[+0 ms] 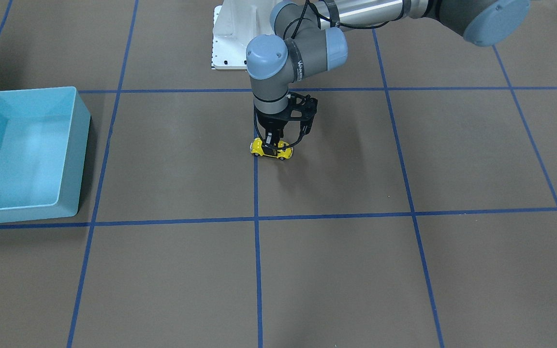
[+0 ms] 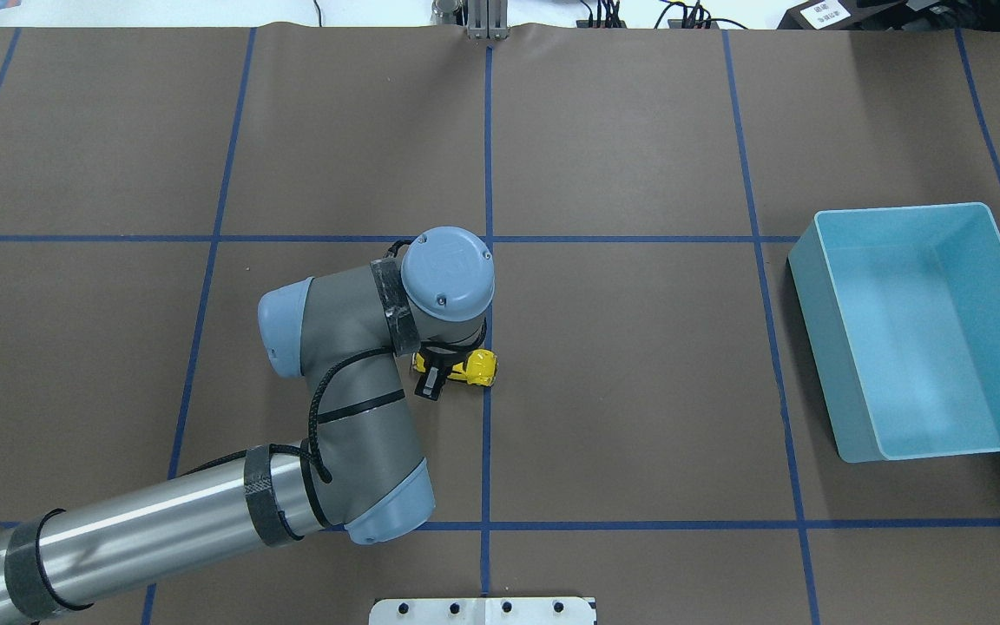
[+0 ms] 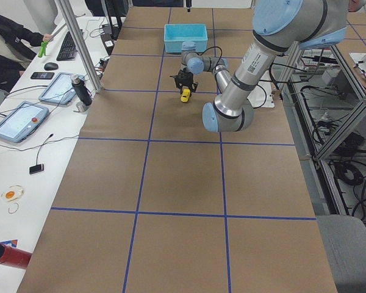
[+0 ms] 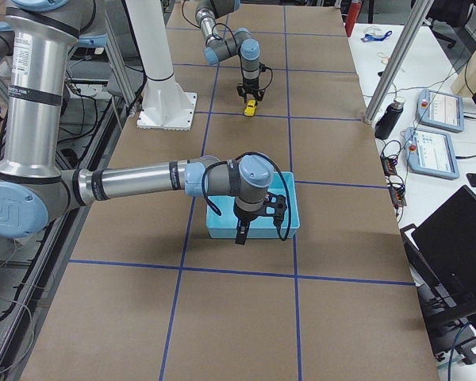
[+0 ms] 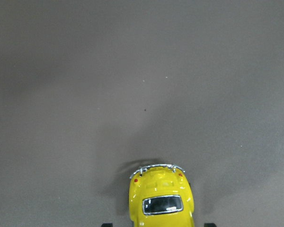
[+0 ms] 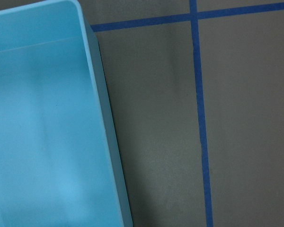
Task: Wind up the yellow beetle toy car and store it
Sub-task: 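Press the car down and drag it backward with the left gripper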
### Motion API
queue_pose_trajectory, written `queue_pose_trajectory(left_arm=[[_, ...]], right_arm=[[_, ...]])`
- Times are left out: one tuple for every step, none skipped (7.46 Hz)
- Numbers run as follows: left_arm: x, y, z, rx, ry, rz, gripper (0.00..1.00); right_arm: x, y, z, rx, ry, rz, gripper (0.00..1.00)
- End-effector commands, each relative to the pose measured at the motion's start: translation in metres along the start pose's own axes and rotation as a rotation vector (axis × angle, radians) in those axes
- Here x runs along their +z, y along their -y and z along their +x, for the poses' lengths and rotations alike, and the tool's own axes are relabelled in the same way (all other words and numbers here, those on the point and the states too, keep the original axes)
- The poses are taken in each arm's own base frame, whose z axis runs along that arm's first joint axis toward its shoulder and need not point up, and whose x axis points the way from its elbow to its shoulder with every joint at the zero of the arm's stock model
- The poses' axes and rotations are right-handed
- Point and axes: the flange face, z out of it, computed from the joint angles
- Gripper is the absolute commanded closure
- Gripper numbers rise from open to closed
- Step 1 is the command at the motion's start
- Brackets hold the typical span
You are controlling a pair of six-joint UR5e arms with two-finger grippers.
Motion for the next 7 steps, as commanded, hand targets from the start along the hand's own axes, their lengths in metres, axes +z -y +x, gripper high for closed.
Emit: queue_pose_trajectory(left_arm=[[0.0005,0.0001,-0.0003,-0.012,-0.001,0.001,0.44],[0.0005,0.0001,-0.0003,-0.012,-0.001,0.001,0.47],[0.0005,0.0001,-0.0003,-0.012,-0.001,0.001,0.51],[0.0005,0.0001,-0.0003,-0.012,-0.001,0.001,0.55],[0.0013,0.0008,-0.0006,-0.012,0.0,0.002,0.59],[0.0023,0.0017,-0.0009,-0.013,0.002,0.005,0.63],[0.0039,0.0031,-0.0015,-0.014,0.003,0.007,0.67]], right_arm=[[-0.0002,-0.0001,-0.0002,0.0,0.0,0.0,0.0],[-0.0002,-0.0001,-0.0002,0.0,0.0,0.0,0.0],[-0.0002,-0.0001,-0.0002,0.0,0.0,0.0,0.0],[-0.0002,-0.0001,-0.0003,0.0,0.001,0.0,0.0],[-0.0007,-0.0002,-0.0008,-0.001,0.002,0.001,0.0],[-0.0007,-0.0002,-0.0008,-0.001,0.002,0.001,0.0],[-0.0016,-0.001,-0.0007,0.0,0.002,0.002,0.0]])
